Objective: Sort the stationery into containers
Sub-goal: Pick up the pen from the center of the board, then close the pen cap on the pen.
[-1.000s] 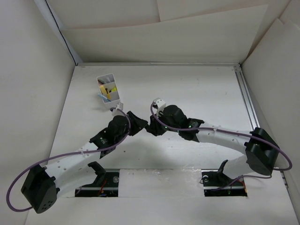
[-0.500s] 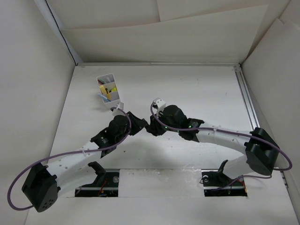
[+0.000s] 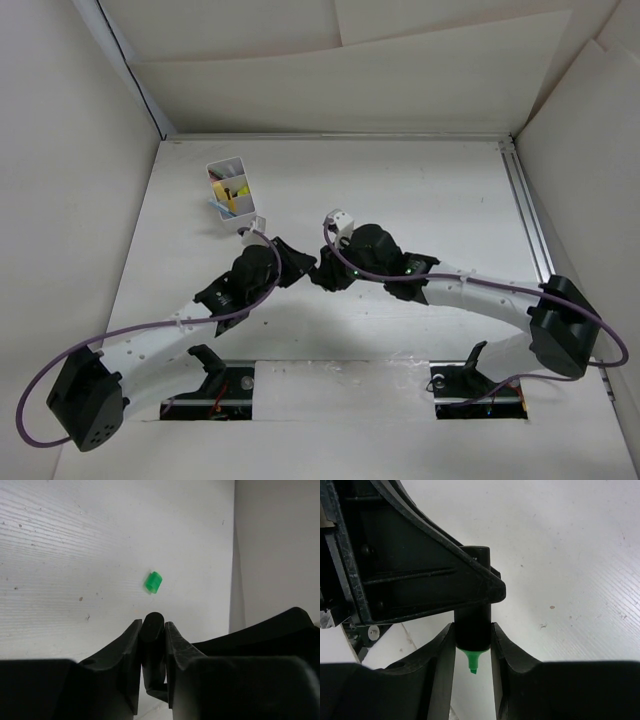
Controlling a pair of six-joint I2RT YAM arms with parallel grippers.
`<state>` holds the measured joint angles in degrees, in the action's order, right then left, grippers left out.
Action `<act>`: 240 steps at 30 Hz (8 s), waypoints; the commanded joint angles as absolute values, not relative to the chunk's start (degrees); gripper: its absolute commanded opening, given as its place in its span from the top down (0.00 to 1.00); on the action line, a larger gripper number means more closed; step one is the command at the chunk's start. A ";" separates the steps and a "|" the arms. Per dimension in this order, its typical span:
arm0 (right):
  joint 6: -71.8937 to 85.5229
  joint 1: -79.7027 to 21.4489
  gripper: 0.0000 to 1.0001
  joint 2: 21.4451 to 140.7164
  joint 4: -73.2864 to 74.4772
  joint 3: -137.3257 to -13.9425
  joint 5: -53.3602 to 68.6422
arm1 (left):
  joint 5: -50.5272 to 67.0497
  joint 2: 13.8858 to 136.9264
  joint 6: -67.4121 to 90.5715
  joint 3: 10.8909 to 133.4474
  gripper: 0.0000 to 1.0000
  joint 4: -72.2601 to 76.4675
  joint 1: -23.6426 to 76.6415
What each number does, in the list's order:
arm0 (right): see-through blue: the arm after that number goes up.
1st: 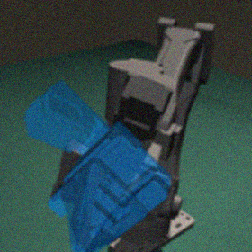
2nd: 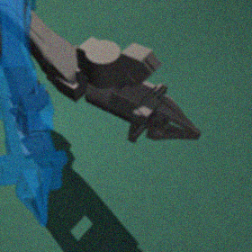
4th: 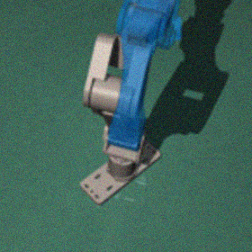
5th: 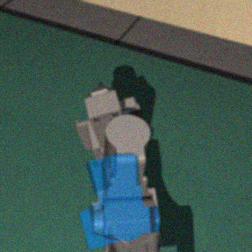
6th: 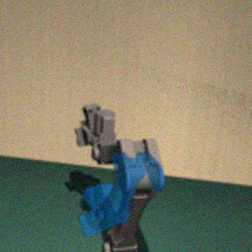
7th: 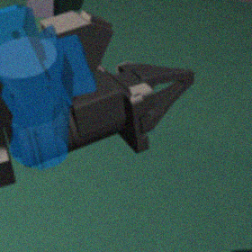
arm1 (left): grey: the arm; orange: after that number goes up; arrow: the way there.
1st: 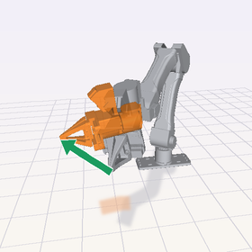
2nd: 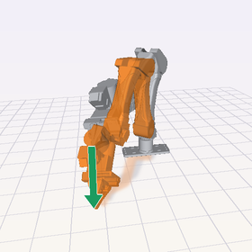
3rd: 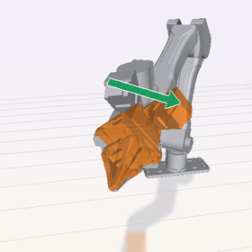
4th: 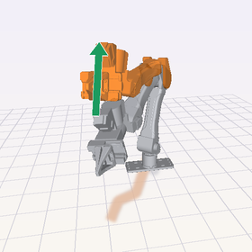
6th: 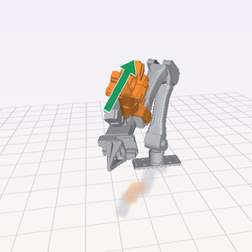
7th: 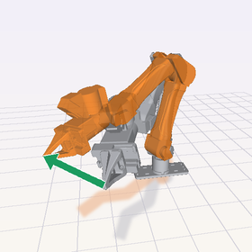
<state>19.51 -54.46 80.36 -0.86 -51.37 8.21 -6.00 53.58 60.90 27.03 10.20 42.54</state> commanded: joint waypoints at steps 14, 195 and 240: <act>18.46 -54.93 0.41 73.05 -2.20 -48.43 4.31 | -10.10 50.10 59.24 27.95 1.00 7.56 42.63; 37.97 -35.07 1.00 85.00 -0.45 -38.59 -13.10 | 0.79 38.76 56.34 24.43 1.00 1.05 42.63; 24.43 -45.62 0.34 79.71 13.35 -43.23 -10.02 | -1.41 37.62 54.76 26.80 1.00 0.18 42.63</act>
<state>29.56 -45.21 78.04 10.35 -39.42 -10.15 -0.71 38.41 55.90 23.75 -0.56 42.65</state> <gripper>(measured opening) 0.658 0.130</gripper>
